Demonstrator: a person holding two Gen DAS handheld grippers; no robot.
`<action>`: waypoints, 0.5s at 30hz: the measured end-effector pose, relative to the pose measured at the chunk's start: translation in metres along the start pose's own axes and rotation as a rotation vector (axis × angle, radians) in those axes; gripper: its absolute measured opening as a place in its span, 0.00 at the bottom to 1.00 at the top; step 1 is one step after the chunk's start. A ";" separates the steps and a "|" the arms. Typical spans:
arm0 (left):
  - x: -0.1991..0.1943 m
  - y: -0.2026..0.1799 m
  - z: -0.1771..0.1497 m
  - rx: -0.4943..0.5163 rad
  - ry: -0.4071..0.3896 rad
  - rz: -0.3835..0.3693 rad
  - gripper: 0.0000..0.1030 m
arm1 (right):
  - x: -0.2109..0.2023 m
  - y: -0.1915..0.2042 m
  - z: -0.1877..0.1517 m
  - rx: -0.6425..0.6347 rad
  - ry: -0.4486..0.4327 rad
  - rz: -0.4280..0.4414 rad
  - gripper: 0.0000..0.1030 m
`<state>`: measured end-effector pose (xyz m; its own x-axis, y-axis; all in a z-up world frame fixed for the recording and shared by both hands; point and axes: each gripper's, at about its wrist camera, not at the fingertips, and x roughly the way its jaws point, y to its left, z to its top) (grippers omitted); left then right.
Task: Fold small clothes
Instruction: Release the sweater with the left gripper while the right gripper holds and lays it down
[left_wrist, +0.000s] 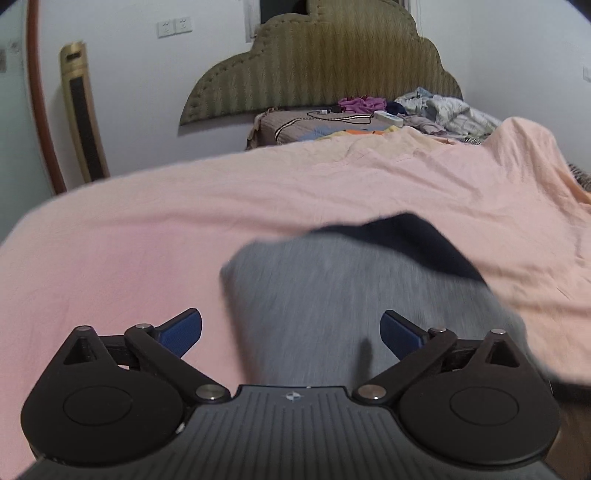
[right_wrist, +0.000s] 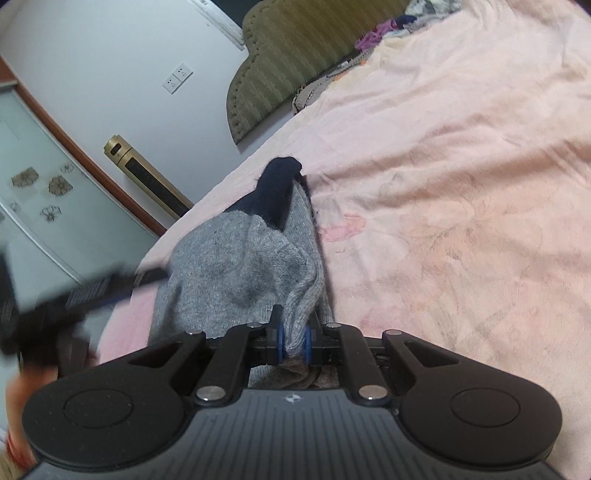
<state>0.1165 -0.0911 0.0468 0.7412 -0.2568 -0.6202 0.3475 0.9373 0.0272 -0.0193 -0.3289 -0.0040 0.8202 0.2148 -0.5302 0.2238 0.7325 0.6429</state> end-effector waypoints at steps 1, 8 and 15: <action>-0.008 0.007 -0.010 -0.018 0.008 -0.015 0.99 | 0.001 -0.001 0.000 0.007 0.002 0.002 0.10; -0.049 0.019 -0.056 -0.037 0.009 -0.082 1.00 | 0.002 -0.010 0.002 0.084 0.016 0.036 0.10; -0.064 0.008 -0.088 0.135 0.014 -0.165 1.00 | 0.002 -0.021 0.003 0.171 0.030 0.075 0.10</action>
<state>0.0210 -0.0462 0.0175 0.6600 -0.4003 -0.6358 0.5384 0.8422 0.0288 -0.0211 -0.3462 -0.0168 0.8224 0.2856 -0.4920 0.2512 0.5937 0.7645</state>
